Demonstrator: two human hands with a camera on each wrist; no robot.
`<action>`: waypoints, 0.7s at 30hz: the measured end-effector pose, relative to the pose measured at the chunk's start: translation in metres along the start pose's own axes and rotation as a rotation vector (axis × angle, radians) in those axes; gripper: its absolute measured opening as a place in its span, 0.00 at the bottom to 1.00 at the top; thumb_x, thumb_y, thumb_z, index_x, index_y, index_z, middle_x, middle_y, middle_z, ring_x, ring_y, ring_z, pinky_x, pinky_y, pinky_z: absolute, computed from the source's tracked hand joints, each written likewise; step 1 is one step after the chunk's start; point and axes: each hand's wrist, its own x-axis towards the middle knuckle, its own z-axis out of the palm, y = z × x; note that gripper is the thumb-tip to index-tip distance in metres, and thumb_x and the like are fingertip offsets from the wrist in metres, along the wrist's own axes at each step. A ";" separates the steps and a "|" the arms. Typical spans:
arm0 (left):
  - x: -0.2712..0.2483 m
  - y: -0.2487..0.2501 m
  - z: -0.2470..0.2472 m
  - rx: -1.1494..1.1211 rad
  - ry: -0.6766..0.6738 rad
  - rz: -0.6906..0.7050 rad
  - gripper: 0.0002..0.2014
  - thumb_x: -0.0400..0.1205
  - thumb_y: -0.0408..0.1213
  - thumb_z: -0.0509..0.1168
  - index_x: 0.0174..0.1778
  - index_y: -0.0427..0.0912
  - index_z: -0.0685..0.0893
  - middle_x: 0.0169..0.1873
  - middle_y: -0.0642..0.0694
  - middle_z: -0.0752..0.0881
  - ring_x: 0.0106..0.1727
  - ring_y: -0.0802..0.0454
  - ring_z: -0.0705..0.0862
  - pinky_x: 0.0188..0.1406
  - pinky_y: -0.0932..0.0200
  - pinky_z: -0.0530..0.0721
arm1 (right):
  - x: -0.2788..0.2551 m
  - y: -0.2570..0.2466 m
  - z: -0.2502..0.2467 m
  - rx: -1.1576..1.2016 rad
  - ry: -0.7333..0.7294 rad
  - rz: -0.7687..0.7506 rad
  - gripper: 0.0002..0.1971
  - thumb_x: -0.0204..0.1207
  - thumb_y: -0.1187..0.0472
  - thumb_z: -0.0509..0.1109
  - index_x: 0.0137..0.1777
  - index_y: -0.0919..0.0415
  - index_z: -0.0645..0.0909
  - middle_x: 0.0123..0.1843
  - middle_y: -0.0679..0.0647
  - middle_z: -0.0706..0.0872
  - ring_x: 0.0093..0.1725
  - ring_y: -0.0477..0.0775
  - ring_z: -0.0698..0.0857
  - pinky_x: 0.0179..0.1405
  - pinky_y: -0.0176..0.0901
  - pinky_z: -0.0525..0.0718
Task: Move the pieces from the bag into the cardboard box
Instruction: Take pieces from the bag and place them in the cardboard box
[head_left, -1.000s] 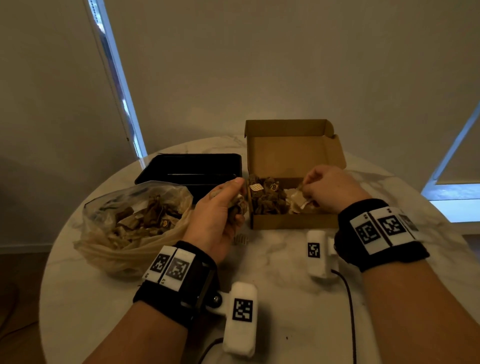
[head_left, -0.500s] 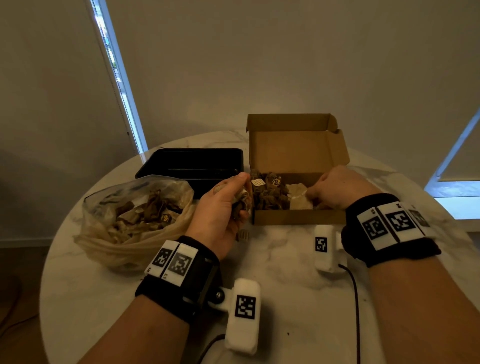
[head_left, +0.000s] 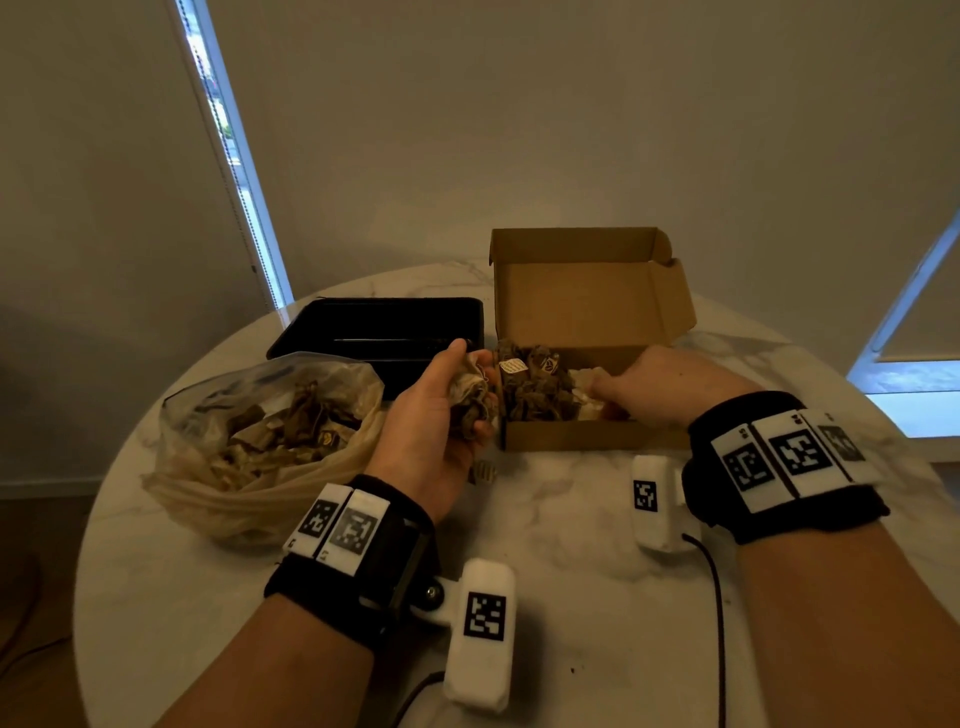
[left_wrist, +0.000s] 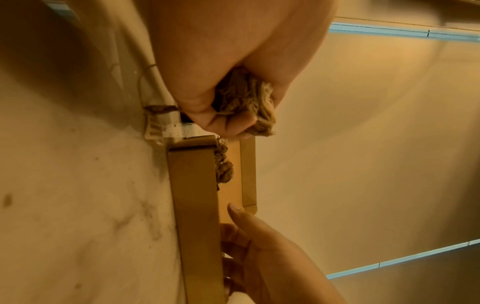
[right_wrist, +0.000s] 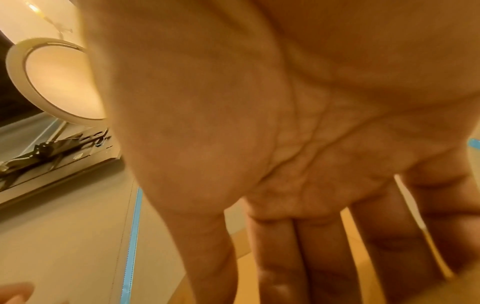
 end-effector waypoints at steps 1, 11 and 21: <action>-0.001 0.001 0.000 -0.012 -0.006 -0.005 0.15 0.87 0.50 0.66 0.56 0.42 0.89 0.36 0.49 0.89 0.30 0.59 0.84 0.22 0.68 0.76 | -0.001 0.000 -0.002 0.030 -0.011 -0.005 0.21 0.90 0.45 0.57 0.62 0.57 0.88 0.46 0.54 0.83 0.49 0.55 0.85 0.40 0.42 0.78; -0.002 0.001 0.000 -0.039 -0.031 -0.058 0.19 0.85 0.53 0.67 0.61 0.41 0.89 0.49 0.43 0.91 0.34 0.56 0.85 0.23 0.68 0.77 | -0.018 -0.022 -0.003 0.524 0.180 -0.395 0.11 0.82 0.41 0.69 0.48 0.44 0.90 0.44 0.41 0.91 0.44 0.39 0.86 0.39 0.38 0.78; -0.004 -0.001 0.005 0.069 -0.087 -0.027 0.21 0.85 0.52 0.68 0.63 0.40 0.89 0.46 0.44 0.91 0.35 0.56 0.83 0.27 0.65 0.74 | -0.011 -0.036 0.011 0.666 0.162 -0.431 0.05 0.82 0.52 0.73 0.45 0.48 0.87 0.44 0.44 0.89 0.44 0.41 0.85 0.39 0.35 0.78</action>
